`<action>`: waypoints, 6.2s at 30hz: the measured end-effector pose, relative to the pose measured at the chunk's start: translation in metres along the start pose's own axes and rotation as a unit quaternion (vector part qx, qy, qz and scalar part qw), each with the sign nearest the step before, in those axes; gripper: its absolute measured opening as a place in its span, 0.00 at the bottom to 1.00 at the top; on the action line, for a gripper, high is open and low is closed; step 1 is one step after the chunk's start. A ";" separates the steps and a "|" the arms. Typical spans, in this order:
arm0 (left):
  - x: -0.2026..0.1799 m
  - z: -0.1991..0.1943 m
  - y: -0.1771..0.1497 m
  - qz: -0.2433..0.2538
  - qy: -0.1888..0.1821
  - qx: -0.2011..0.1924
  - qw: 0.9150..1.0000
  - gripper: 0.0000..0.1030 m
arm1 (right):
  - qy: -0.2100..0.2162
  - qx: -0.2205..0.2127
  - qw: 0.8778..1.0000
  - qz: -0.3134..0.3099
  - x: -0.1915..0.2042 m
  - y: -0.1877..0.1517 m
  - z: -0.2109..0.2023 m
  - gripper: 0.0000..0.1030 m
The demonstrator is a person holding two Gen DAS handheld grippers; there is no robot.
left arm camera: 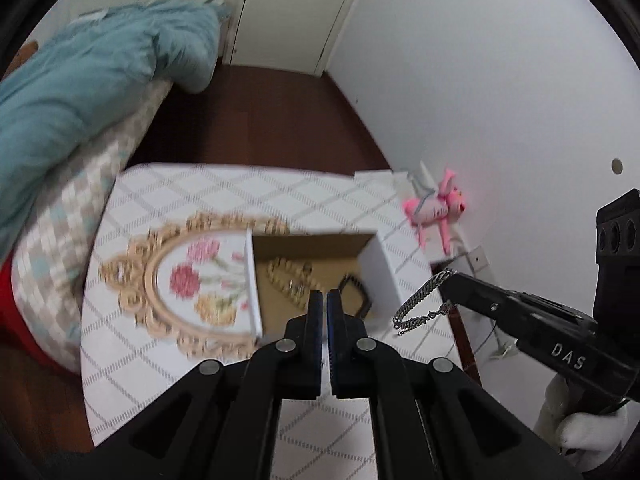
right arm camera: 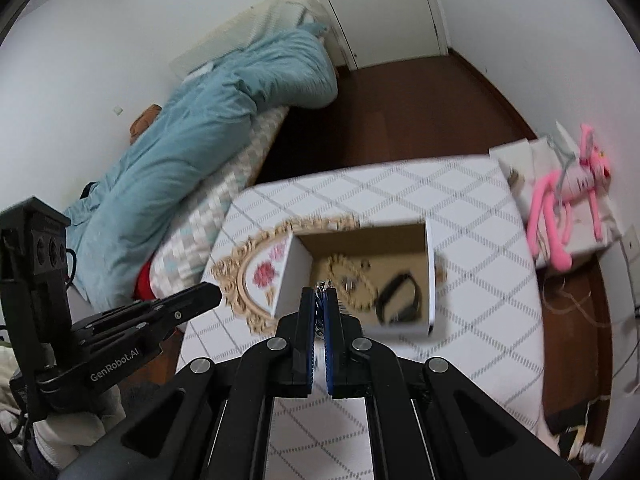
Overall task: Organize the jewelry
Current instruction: 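Carry both silver chains over the box and release them inside, then withdraw from the box and grasp another black ring with the right gripper, then grasp the remaining gold charm with the left gripper while the right holds the ring, then carry the ring and charm into the box and open both grippers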
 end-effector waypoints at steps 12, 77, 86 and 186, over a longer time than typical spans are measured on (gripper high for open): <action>0.019 0.017 -0.048 -0.026 0.026 0.030 0.999 0.46 | 0.006 0.005 1.000 0.008 -0.007 0.000 0.005 0.04; 0.059 0.112 0.007 -0.022 0.116 0.129 0.985 0.59 | -0.097 0.126 0.987 0.015 -0.076 0.053 0.126 0.25; 0.074 0.101 0.002 -0.012 0.167 0.097 0.981 1.00 | -0.187 0.088 0.978 -0.035 -0.093 0.044 0.109 0.89; 0.036 0.099 -0.156 0.015 0.130 0.114 0.985 0.09 | -0.162 0.077 0.984 0.008 -0.107 -0.126 0.122 0.27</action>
Point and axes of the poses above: each gripper's, at about its wrist camera, not at the fingertips, and z roughly the way its jaws point, x to its left, y to its top, the point moved 10 cm from there along z, roughly the way its jaws point, and after that the axes turned 8 degrees about z, right-handed, at the moved point
